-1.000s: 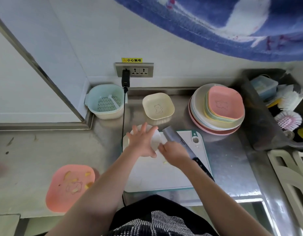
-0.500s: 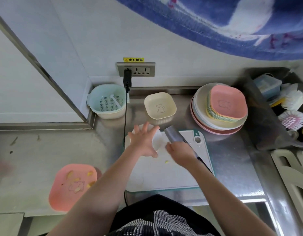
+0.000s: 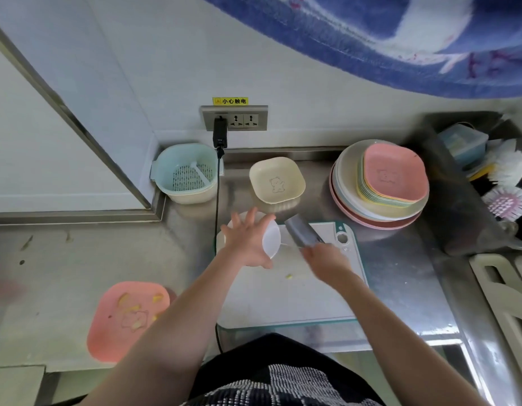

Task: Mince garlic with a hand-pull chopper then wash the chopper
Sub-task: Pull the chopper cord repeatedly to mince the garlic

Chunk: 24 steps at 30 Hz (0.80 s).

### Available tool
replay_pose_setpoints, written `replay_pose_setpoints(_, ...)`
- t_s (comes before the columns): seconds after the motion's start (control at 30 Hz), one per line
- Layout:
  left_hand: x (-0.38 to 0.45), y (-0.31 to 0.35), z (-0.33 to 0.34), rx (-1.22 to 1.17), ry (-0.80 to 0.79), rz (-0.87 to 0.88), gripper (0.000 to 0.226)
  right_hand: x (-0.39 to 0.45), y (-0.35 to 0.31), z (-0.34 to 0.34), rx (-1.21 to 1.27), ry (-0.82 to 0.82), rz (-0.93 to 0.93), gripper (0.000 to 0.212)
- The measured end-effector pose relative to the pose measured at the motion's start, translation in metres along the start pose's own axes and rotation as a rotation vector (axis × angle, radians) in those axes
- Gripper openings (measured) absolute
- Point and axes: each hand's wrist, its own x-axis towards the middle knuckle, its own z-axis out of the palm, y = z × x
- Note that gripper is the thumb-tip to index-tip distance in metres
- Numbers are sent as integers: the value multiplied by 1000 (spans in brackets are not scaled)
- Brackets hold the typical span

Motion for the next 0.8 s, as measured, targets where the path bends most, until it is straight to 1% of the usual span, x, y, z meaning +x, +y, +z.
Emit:
replay_pose_setpoints(0.07,0,0,1,-3,6,1,110,-5,40,-7,-48,-17,189,39)
replay_pose_setpoints(0.1,0,0,1,-1,11,2,110,-9,47,-12,-38,-40,239,40)
replay_pose_setpoints(0.13,1,1,1,2,13,2,110,-8,45,-14,-6,-50,239,41)
replay_pose_setpoints(0.2,1,1,0,8,1,-2,110,-1,14,-15,81,-66,127,40)
replay_pose_setpoints(0.3,0,1,-1,13,-6,4,108,-1,-48,-9,151,-168,-86,39)
replay_pose_setpoints(0.37,0,1,-1,-2,-6,11,108,5,-46,-3,138,-144,-108,41)
replay_pose_setpoints(0.47,-1,4,-1,-9,-10,27,108,9,-1,-3,112,-49,45,43)
replay_pose_setpoints(0.53,-1,6,-1,-5,2,27,108,6,27,-6,24,-31,154,43)
replay_pose_setpoints(0.6,-1,6,0,2,14,22,108,0,37,-12,-46,-21,200,42)
replay_pose_setpoints(0.63,0,6,0,4,14,21,108,-1,33,-15,-44,2,185,39)
replay_pose_setpoints(0.7,2,5,0,8,4,21,108,3,6,-17,-8,25,89,32)
replay_pose_setpoints(0.73,3,6,0,17,-3,22,108,3,-15,-18,20,15,26,31)
replay_pose_setpoints(0.8,2,6,0,20,-6,20,109,2,-46,-11,67,-28,-95,38)
